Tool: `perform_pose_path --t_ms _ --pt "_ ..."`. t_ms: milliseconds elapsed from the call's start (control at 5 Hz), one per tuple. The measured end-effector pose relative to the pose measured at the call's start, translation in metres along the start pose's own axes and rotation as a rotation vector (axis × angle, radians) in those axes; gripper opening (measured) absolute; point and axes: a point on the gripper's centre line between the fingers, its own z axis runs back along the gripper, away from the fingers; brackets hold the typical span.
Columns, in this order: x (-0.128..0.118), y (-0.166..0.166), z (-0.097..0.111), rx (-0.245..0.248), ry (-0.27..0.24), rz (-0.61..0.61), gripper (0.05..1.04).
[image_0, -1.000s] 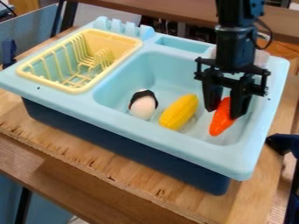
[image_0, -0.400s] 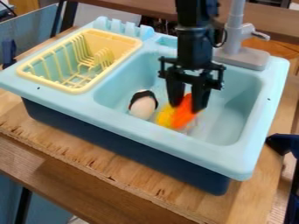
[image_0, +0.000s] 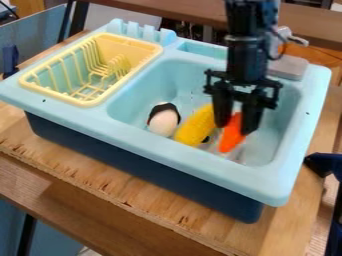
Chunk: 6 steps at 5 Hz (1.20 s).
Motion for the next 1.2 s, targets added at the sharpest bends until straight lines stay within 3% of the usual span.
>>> perform_pose_path --t_ms 200,400,600,1000,1200 --pt "0.0 -0.004 -0.009 0.003 0.029 -0.008 0.585" --pt "-0.004 0.003 -0.009 0.01 0.053 0.016 0.908" --pt "-0.007 0.002 0.013 0.025 -0.006 0.032 1.005" --pt "-0.045 0.01 0.076 0.079 -0.121 0.08 1.0" --pt "-0.062 0.02 0.089 0.168 -0.085 0.14 1.0"
